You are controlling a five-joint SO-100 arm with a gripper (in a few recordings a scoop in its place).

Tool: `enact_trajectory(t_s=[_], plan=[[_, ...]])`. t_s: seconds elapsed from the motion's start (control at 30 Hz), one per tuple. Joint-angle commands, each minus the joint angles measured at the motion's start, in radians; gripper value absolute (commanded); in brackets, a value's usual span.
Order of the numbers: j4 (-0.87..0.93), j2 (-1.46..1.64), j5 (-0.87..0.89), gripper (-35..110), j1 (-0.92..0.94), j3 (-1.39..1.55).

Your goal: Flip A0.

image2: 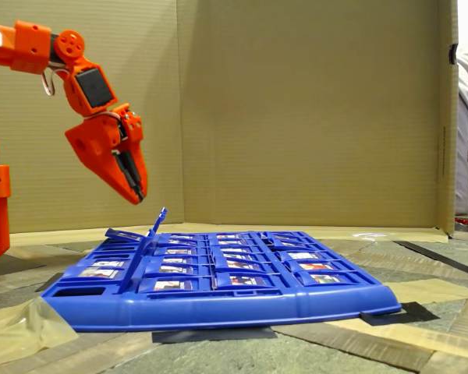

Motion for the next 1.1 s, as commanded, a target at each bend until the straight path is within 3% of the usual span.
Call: enact_trajectory(t_s=[0.0, 0.37, 0.83, 1.07], plan=[[-0.015, 0.097, 0.034, 0, -0.025, -0.035], [0.037, 0.548, 0.051, 0, -0.034, -0.026], [-0.506, 0.811, 0.114, 0, 0.229, -0.018], [-0.563, 0.819, 0.219, 0, 0.298, -0.164]])
